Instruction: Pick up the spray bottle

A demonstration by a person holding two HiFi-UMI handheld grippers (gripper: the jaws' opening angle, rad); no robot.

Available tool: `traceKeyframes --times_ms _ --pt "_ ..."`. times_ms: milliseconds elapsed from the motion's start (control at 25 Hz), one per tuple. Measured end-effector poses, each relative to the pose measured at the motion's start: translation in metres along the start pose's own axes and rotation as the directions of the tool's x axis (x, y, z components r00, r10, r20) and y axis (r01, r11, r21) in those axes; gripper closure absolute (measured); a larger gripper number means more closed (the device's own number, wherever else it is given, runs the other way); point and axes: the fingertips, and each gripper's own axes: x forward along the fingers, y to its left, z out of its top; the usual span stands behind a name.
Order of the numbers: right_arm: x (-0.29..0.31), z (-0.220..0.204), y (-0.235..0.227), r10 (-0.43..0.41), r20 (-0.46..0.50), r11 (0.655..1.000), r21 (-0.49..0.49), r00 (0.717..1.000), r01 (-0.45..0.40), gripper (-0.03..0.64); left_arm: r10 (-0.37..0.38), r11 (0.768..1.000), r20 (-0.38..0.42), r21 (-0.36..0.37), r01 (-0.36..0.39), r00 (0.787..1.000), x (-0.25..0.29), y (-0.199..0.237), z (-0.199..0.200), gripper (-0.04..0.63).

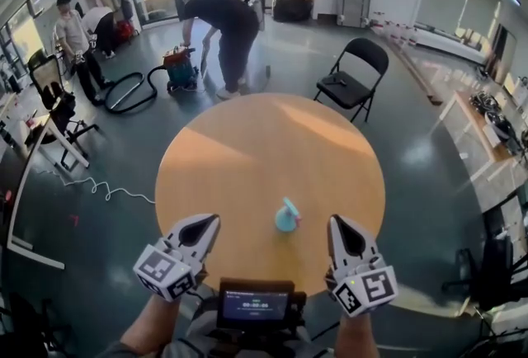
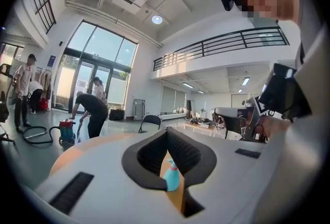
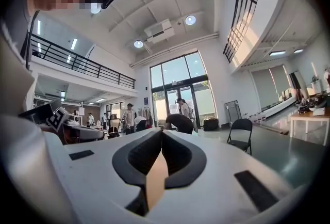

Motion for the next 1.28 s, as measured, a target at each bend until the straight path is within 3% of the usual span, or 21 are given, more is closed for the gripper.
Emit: traceKeyframes --times_ms 480,560,640,680,920,1080,1280 --pt "0.008 -0.020 -0.018 -0.101 -0.033 0.995 0.014 0.994 0.102 0.598 -0.066 0.998 0.004 0.003 0.066 0.998 0.022 0.021 0.000 0.592" --pt "0.011 -0.029 -0.018 -0.100 -0.053 0.994 0.034 0.994 0.102 0.557 -0.073 0.997 0.004 0.007 0.073 0.997 0.024 0.027 -0.003 0.592" --pt "0.012 -0.038 -0.018 -0.115 -0.087 0.992 0.047 0.990 0.119 0.452 -0.079 0.997 0.000 -0.016 0.079 0.997 0.025 0.031 -0.013 0.592" --pt "0.013 -0.041 -0.019 -0.127 -0.098 0.990 0.044 0.987 0.131 0.434 -0.086 0.996 -0.005 -0.033 0.085 0.996 0.025 0.031 -0.019 0.592" --pt "0.014 -0.085 -0.023 -0.147 -0.163 0.985 0.063 0.976 0.159 0.379 -0.091 0.994 -0.057 -0.071 0.087 0.994 0.025 0.038 -0.059 0.592" --pt "0.013 -0.117 -0.018 -0.093 -0.187 0.989 0.092 0.978 0.112 0.295 -0.088 0.991 -0.086 -0.106 0.079 0.992 0.027 0.040 -0.082 0.592" --pt "0.013 -0.152 -0.015 -0.098 -0.222 0.986 0.107 0.970 0.124 0.268 -0.060 0.994 -0.111 -0.101 0.049 0.992 0.029 0.052 -0.109 0.592"
